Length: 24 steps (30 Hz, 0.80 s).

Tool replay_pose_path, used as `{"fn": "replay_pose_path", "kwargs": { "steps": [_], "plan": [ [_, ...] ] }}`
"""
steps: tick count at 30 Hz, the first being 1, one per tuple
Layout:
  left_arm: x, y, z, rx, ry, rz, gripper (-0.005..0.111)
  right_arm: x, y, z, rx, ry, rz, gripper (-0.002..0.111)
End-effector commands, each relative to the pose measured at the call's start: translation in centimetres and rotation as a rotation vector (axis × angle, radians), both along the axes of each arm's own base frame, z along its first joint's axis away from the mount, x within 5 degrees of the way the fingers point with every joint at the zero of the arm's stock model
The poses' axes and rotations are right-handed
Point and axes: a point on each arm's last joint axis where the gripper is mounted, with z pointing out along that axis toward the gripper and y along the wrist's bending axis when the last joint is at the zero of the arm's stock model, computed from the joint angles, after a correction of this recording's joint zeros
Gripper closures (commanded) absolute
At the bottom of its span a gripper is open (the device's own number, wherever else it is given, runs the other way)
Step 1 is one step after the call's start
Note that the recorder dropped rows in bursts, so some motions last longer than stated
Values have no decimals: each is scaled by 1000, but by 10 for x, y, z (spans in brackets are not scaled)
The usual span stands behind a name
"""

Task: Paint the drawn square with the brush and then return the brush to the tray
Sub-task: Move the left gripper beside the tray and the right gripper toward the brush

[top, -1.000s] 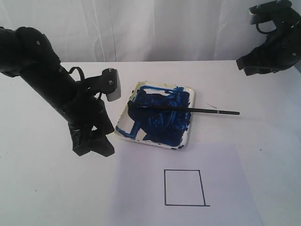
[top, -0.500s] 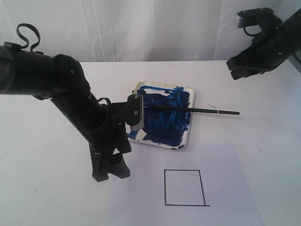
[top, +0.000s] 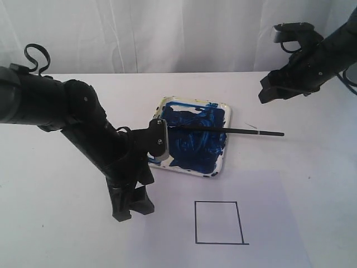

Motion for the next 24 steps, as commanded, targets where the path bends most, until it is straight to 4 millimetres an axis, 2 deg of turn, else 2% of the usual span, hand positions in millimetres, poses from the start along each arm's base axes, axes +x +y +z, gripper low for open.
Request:
{"fn": "replay_pose_path", "kwargs": {
  "steps": [1, 6, 10, 16, 20, 24],
  "plan": [
    [-4, -1, -4, -2, 35, 1, 40, 3, 2, -14, -32, 11, 85, 51],
    [-1, -3, -15, 3, 51, 19, 40, 6, 6, -18, -25, 72, 164, 51],
    [0, -4, -24, 13, 70, 25, 40, 16, 5, -13, 28, 128, 106, 51],
    [0, -4, -26, 16, 71, 27, 40, 28, 6, 0, 26, 91, 127, 51],
    [0, -4, -26, 16, 71, 27, 40, 34, 7, 2, -21, 40, 259, 51],
    [1, -4, -26, 15, 68, 29, 40, 38, 11, -4, -54, -63, 444, 52]
  ]
}}
